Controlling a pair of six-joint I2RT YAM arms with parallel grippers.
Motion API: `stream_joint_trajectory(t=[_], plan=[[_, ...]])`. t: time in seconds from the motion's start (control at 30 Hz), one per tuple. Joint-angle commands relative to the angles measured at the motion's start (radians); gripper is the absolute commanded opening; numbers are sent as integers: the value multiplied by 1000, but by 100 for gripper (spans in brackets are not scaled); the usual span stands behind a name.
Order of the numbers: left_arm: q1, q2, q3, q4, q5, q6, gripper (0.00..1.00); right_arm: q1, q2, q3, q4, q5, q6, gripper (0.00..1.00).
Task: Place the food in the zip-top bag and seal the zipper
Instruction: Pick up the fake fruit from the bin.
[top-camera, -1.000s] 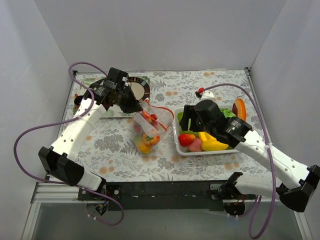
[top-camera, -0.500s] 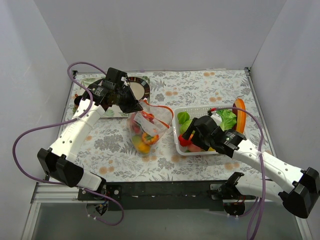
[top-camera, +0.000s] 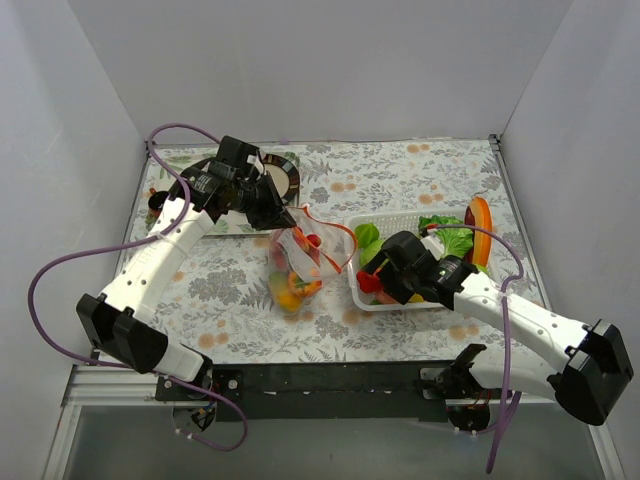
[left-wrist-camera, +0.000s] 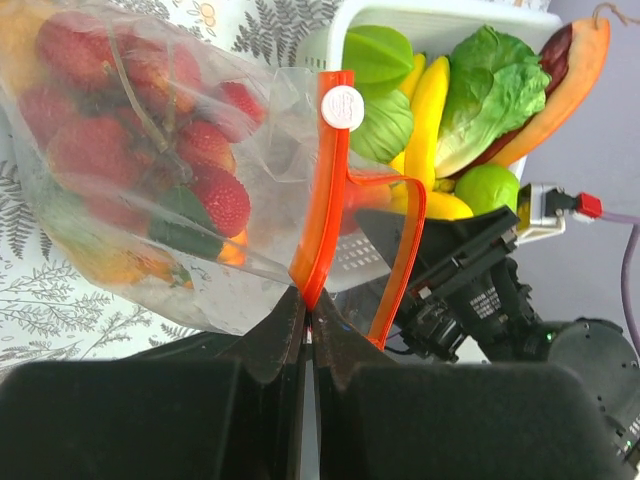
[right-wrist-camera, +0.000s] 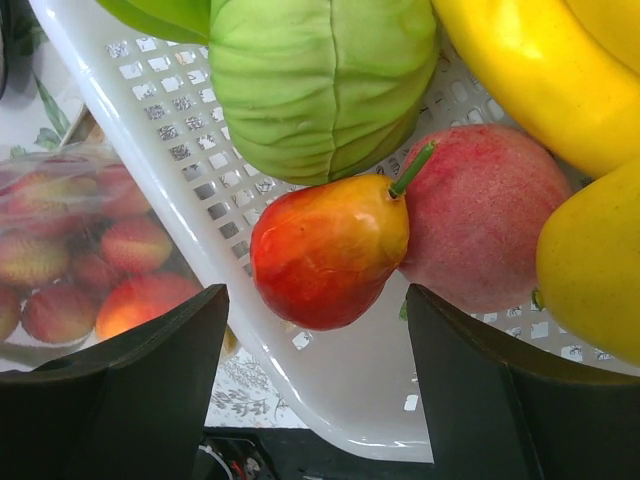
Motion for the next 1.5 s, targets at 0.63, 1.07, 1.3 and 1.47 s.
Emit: stream_joint_trajectory(t=[0.63, 1.07, 1.3, 1.47], plan=[[-25, -17, 3, 19, 51, 41, 0, -13, 56, 55, 31, 65, 9, 25], [-25, 19, 11, 26, 63, 39, 0, -12, -118, 268, -29, 176, -333, 1], [-26, 30, 31, 23, 71, 27, 0, 1, 15, 475, 5, 56, -606, 1], [-25, 36, 52, 10, 68, 27, 0, 54, 124, 538, 39, -19, -663, 1]])
